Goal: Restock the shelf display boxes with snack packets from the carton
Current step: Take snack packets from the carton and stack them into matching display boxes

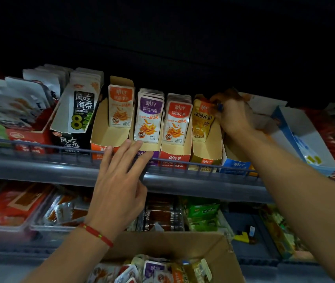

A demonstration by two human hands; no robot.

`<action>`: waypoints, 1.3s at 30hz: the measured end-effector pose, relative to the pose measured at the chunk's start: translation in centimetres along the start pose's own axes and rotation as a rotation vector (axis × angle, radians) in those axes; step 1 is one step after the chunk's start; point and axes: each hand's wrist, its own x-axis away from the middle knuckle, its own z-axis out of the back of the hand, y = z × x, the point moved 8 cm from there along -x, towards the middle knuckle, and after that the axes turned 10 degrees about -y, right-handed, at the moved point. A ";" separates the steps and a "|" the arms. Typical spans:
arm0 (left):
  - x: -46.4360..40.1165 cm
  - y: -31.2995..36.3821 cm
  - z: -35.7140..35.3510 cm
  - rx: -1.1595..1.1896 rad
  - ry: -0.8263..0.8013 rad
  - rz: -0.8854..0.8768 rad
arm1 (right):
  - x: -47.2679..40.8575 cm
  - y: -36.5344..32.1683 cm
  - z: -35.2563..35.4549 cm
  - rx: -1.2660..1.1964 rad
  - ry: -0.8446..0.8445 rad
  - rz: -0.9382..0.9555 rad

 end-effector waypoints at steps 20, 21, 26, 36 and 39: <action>10.8 8.9 -15.6 0.152 -0.705 -0.266 | 23.7 -1.9 1.3 -0.384 0.070 0.084; 11.7 8.7 -17.6 0.147 -0.814 -0.239 | 24.2 -1.5 0.6 -0.414 0.025 0.059; 13.8 9.0 -24.7 0.114 -1.068 -0.160 | 24.7 0.2 -0.1 -0.514 -0.041 0.002; 13.0 10.7 -28.5 -0.044 -1.019 -0.185 | 25.0 2.0 -1.4 -0.491 -0.168 0.006; 11.6 10.3 -25.0 0.111 -0.948 -0.118 | 25.4 1.8 -2.4 -0.521 -0.363 0.045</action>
